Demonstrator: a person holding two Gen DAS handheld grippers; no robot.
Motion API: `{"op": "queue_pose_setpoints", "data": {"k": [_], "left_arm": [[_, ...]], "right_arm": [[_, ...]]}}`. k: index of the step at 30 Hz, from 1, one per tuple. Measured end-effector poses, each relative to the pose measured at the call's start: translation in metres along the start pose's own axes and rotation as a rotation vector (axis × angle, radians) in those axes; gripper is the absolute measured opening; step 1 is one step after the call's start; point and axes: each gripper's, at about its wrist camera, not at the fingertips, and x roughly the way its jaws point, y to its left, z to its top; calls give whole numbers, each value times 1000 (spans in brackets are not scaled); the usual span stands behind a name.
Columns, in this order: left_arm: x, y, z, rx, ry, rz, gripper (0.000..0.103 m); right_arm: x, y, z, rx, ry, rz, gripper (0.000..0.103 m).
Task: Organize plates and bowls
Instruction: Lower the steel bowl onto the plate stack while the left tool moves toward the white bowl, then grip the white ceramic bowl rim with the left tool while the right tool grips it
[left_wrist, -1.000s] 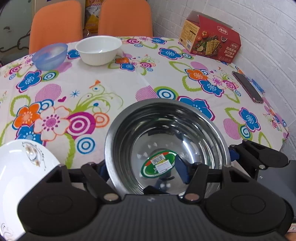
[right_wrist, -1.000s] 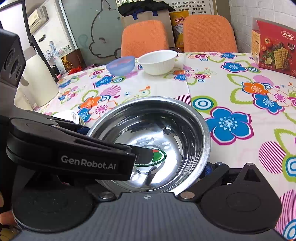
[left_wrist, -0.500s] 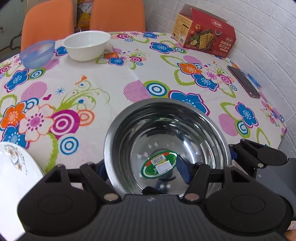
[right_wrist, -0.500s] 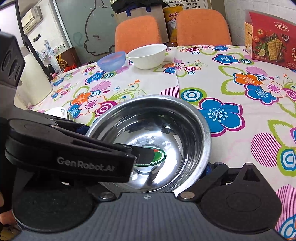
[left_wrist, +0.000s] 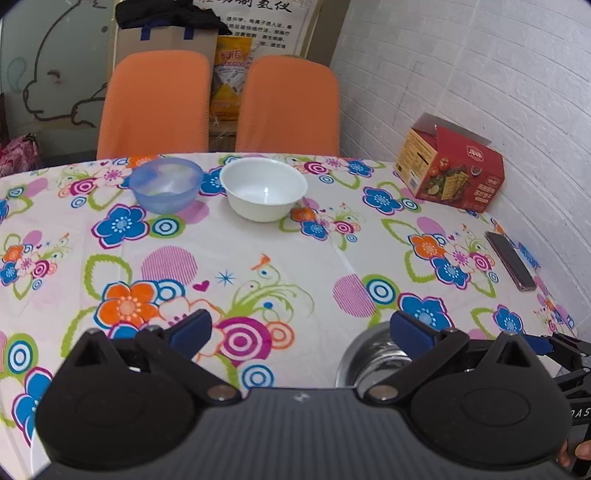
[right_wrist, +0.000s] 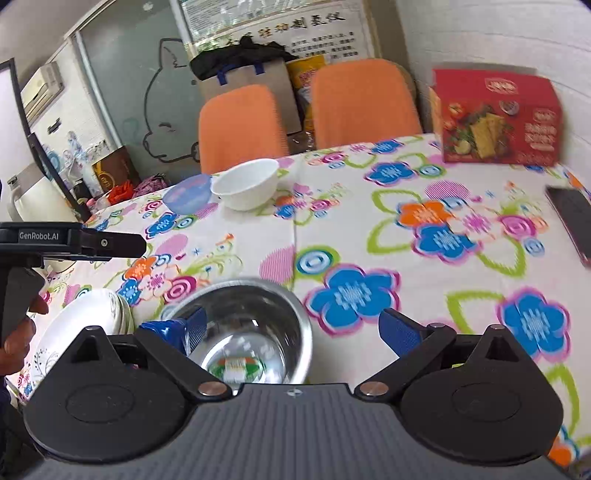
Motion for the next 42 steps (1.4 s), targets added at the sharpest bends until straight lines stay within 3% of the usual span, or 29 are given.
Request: {"op": "queue_pose_setpoints", "data": {"k": [5, 10, 14, 18, 21, 27, 31, 37, 42], "left_arm": [[23, 27, 36, -91, 5, 8, 102], [70, 57, 73, -290, 55, -7, 102], [111, 79, 87, -494, 108, -29, 102], [145, 90, 98, -578, 130, 47, 102], [164, 91, 103, -595, 153, 58, 102], [176, 96, 109, -555, 184, 65, 102], [177, 99, 113, -547, 198, 56, 102], [186, 88, 116, -546, 205, 31, 102], [197, 79, 115, -554, 184, 30, 102]], "right_arm": [[48, 11, 55, -43, 5, 30, 87], [114, 21, 110, -95, 26, -5, 87], [163, 23, 130, -158, 78, -26, 87], [203, 18, 140, -172, 119, -45, 87], [218, 18, 142, -222, 121, -32, 87], [195, 19, 139, -233, 66, 96, 87], [186, 30, 135, -294, 54, 130, 87], [198, 46, 124, -422, 82, 72, 87], [232, 48, 120, -471, 118, 47, 87]]}}
